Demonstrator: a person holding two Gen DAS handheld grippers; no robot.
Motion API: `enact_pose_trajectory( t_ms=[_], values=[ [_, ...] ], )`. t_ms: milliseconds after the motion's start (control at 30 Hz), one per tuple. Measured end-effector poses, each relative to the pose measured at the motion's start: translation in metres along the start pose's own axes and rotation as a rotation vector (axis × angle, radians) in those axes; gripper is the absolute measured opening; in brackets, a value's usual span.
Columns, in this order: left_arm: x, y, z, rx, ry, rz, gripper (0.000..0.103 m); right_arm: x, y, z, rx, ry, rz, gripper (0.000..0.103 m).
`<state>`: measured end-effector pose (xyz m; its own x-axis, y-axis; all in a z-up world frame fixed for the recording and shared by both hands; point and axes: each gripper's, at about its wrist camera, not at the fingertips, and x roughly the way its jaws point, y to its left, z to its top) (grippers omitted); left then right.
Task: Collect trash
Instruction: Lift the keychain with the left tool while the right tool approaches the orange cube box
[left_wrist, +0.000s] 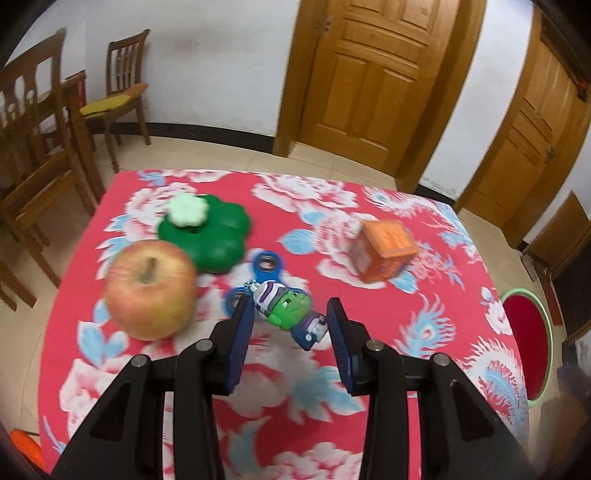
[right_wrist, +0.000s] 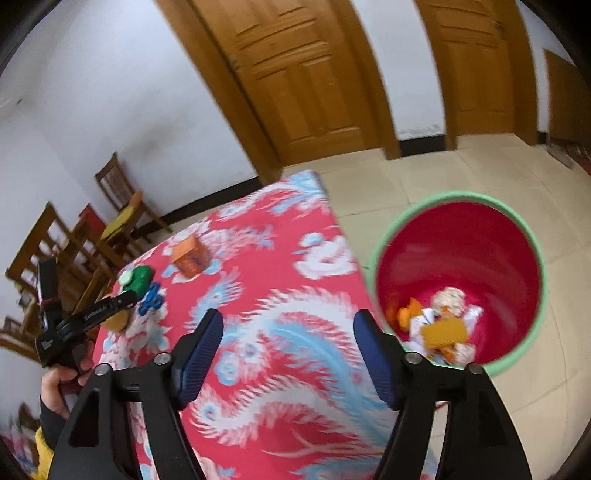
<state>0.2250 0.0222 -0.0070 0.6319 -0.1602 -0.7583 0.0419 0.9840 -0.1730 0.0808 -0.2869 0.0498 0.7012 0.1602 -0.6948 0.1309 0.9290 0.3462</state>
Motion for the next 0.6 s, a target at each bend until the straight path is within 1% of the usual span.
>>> enact_pose_trajectory(
  t_ms=[67, 333, 600],
  values=[
    [-0.002, 0.010, 0.000, -0.015, -0.011, 0.011, 0.041, 0.007, 0.014, 0.002, -0.029, 0.003, -0.008, 0.075],
    [-0.015, 0.046, 0.003, -0.048, -0.087, 0.070, 0.041, 0.048, 0.073, 0.016, -0.124, 0.010, 0.017, 0.075],
    [-0.013, 0.068, 0.017, -0.088, -0.116, 0.083, 0.041, 0.107, 0.119, 0.027, -0.160, 0.037, 0.030, 0.076]
  ],
)
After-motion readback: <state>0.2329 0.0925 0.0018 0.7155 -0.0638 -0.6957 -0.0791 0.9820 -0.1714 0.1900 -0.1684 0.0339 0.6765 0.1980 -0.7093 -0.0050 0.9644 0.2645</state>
